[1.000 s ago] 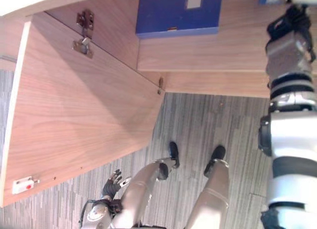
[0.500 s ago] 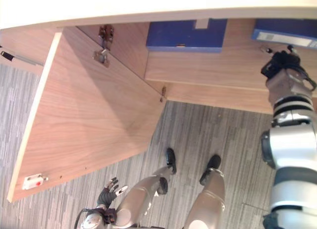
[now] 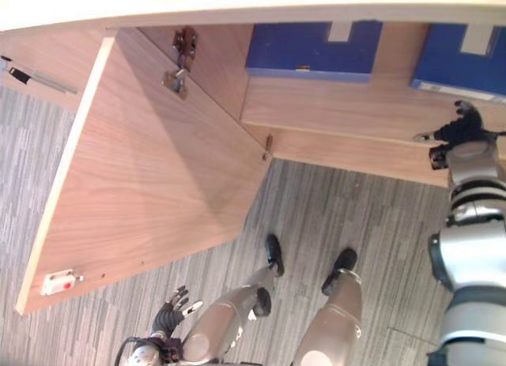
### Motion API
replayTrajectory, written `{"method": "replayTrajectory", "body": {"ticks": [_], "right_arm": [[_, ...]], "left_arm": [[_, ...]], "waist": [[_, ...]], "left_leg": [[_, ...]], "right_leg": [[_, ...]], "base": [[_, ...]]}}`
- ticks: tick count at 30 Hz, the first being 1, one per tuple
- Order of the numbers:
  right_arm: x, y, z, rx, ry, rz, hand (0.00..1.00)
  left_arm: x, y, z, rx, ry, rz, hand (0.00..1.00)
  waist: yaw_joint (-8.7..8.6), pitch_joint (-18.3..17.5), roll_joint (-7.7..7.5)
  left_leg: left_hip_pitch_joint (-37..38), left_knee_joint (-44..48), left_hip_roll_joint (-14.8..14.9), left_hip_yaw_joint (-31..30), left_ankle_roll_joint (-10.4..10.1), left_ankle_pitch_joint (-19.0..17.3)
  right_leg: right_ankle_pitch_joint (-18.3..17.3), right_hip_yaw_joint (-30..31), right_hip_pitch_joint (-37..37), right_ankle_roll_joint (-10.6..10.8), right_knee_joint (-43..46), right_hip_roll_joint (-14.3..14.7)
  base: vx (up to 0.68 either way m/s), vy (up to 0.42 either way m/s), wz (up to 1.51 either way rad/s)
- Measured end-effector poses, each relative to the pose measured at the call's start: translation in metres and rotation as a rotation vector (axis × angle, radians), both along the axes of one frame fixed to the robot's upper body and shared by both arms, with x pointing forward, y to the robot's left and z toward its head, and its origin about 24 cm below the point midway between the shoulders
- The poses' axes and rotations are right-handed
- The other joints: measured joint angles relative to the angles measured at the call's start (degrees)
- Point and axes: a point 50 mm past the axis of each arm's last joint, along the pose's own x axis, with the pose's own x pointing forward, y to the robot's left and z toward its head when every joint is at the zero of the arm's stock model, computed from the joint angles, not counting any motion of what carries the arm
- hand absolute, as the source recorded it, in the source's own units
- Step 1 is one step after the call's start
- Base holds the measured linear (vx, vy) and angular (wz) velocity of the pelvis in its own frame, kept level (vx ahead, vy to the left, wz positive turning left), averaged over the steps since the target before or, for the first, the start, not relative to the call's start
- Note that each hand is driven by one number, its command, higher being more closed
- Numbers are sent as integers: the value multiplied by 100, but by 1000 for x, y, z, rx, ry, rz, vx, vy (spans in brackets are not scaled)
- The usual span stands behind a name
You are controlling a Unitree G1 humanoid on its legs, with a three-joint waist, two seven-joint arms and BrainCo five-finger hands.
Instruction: Walk over to the cabinet, pick up the folder, carry it to the office cabinet, place the folder inside the office cabinet, then close the office cabinet door
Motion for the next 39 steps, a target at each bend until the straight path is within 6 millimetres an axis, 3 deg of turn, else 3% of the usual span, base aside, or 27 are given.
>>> {"method": "replayTrajectory", "body": {"ticks": [7,10,12,15,16,17,18,20,21,23,27,32,35,39], "right_arm": [[-3,-3,5,37,-30,57,0],[1,7,-2,32,-46,107,0],[7,23,-14,127,-114,165,0],[13,65,-74,450,-190,261,0],[10,89,-114,607,-153,276,0],[-3,112,-160,762,-89,253,0],[-12,125,-185,838,-44,236,0],[-60,174,-263,1078,118,148,0],[-75,183,-279,1141,144,105,0],[-132,206,-327,1326,223,-90,0],[-191,199,-356,1434,186,-375,0],[-235,175,-370,1454,107,-653,0],[-261,169,-377,1427,112,-777,0],[-281,166,-382,1412,131,-901,0]], "left_arm": [[2,0,2,5,-11,-28,0],[5,-1,3,5,-22,-30,0],[8,-1,4,4,-27,-32,0],[14,3,3,17,-28,-17,0],[16,8,2,23,-22,3,0],[16,11,-1,27,-9,23,0],[17,13,-2,32,-3,28,0],[16,13,-7,37,28,42,0],[17,13,-9,31,37,51,0],[13,10,-13,17,66,79,0],[4,0,-22,10,123,74,0],[-7,-6,-32,3,197,64,0],[-15,-3,-38,10,245,86,0],[-20,1,-42,34,286,101,0]], "waist": [[-21,-6,9],[-29,-9,11],[-39,-12,5],[-104,-67,-60],[-125,-128,-142],[-117,-209,-229],[-113,-233,-276],[-97,-320,-402],[-97,-344,-432],[-94,-557,-577],[-150,-1070,-775],[-188,-1512,-790],[-208,-1711,-789],[-237,-1836,-797]], "left_leg": [[19,-171,-55,124,19,93],[38,-170,8,214,43,111],[87,-171,110,323,44,111],[320,-170,355,427,-7,71],[446,-169,466,471,-30,50],[557,-167,593,526,-61,13],[628,-165,661,555,-70,-9],[827,-72,913,625,-99,-112],[865,-1,974,630,-144,-164],[1115,128,1167,685,-250,-317],[1543,121,1335,857,-334,-482],[2103,-116,1392,959,-363,-552],[2287,-173,1402,954,-393,-621],[2399,-172,1387,925,-410,-691]], "right_leg": [[3,179,-211,-9,138,-14],[51,239,-217,-30,70,89],[136,309,-166,-60,-92,263],[257,307,165,-111,-454,601],[282,304,325,-138,-589,751],[299,288,484,-165,-734,909],[306,285,576,-177,-805,995],[380,235,940,-242,-1138,1294],[408,208,1058,-256,-1242,1359],[482,186,1487,-279,-1578,1589],[591,255,2048,-266,-2077,1853],[766,311,2742,-225,-2711,2074],[873,312,3045,-195,-3034,2156],[995,309,3328,-172,-3399,2208]], "base": [[-55,-120,-5],[-19,-123,-19],[-5,-174,-45],[23,-172,-48],[46,-206,-43],[52,-215,-44],[65,-226,-44],[71,-219,-35],[70,-204,-24],[73,-158,-26],[91,-48,-28],[74,3,-15],[78,-18,-5],[46,-13,1]]}}
